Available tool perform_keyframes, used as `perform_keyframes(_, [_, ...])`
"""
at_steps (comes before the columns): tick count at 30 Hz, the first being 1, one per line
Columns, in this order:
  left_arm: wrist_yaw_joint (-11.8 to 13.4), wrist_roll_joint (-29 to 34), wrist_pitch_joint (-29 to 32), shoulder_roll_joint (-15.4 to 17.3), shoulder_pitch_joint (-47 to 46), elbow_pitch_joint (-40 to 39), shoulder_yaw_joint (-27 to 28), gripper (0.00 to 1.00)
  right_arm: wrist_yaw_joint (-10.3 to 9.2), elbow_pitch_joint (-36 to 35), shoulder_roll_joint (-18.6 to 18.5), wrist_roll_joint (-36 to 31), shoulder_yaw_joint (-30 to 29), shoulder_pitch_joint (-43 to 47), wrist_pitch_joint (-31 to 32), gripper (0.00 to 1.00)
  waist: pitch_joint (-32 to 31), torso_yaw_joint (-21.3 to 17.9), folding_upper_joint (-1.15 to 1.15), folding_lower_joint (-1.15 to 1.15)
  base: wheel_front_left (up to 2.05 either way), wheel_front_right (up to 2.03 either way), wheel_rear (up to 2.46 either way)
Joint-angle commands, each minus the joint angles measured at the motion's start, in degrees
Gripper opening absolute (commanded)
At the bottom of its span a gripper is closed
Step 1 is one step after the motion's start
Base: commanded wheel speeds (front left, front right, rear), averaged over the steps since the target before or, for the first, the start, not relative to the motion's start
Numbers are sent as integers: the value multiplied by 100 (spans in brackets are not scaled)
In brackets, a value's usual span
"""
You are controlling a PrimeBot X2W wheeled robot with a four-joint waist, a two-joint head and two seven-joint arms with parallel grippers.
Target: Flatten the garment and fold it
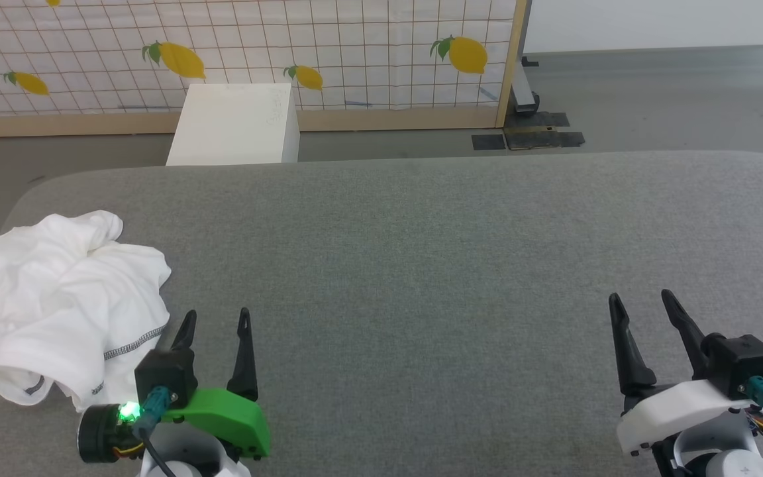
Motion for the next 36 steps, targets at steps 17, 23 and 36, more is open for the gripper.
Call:
perform_keyframes(17, [94,-228,-257,12,-52,222,-146,100,-4,212,4,213,-114,168,-256,100,-13,6,24,0,0,0,0])
perform_keyframes(23, [126,-302,-327,18,-68,286,-184,100,-5,269,4,243,-149,182,-327,100,-17,76,27,0,0,0,0])
perform_keyframes(36, [223,-454,-476,42,-121,326,-189,100,-5,354,5,269,-136,115,-477,100,102,676,32,0,0,0,0])
